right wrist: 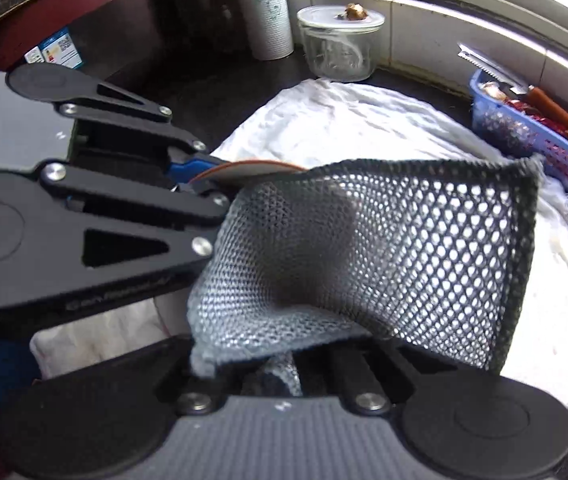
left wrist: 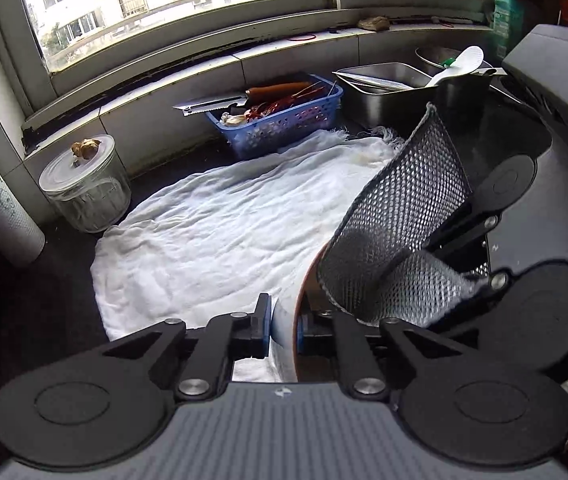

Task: Clean bowl
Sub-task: 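Keep scrubbing the bowl interior with the right gripper while the left holds the rim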

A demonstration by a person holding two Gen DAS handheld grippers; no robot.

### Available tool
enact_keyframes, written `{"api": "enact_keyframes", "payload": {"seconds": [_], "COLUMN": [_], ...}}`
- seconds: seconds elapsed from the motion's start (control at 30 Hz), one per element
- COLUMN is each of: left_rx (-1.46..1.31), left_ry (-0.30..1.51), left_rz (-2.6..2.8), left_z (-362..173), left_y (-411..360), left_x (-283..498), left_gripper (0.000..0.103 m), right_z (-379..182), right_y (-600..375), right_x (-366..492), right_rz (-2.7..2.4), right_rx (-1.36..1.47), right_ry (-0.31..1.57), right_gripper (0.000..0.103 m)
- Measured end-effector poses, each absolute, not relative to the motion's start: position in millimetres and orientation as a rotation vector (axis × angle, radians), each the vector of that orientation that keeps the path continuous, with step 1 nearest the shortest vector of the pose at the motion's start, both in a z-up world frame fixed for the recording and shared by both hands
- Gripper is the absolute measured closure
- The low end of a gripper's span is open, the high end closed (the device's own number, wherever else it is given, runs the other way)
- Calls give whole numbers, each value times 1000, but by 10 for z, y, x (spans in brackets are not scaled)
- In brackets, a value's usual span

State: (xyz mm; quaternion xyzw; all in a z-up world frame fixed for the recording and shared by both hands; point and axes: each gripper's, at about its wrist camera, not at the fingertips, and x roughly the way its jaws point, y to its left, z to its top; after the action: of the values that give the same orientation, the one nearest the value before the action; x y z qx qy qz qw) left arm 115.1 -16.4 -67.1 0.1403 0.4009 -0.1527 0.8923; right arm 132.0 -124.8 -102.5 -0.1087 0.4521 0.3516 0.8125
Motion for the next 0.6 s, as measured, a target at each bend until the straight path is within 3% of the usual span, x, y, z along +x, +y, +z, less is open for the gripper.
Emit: {"api": "enact_keyframes", "payload": {"seconds": [0.1, 0.2, 0.23, 0.33, 0.37, 0.4, 0.43, 0.6], "left_rx": [243, 193, 169, 85, 49, 18, 10, -7], "left_ry": [822, 855, 872, 908, 901, 892, 888, 957], "left_rz": [-295, -275, -267, -248, -236, -230, -234, -346], "left_z": [-704, -759, -796, -899, -900, -879, -846, -690], "left_y": [-142, -82, -55, 6, 41, 89, 133, 359], "left_x": [1111, 985, 936, 798, 789, 808, 850, 1052], "left_gripper": [87, 64, 63, 65, 71, 82, 86, 88], "right_z": [-970, -983, -989, -978, -974, -978, -985, -1062], "right_y": [-1388, -1398, -1385, -1364, -1350, -1337, -1325, -1325], "right_x": [1457, 1506, 1509, 1501, 1489, 1477, 1465, 1368], "right_rz": [713, 715, 719, 735, 740, 740, 738, 780], "right_rx": [-177, -165, -166, -134, -130, -131, -134, -116], "right_ry": [956, 964, 965, 968, 967, 966, 966, 1032], "right_gripper": [101, 101, 101, 101, 101, 101, 101, 101]}}
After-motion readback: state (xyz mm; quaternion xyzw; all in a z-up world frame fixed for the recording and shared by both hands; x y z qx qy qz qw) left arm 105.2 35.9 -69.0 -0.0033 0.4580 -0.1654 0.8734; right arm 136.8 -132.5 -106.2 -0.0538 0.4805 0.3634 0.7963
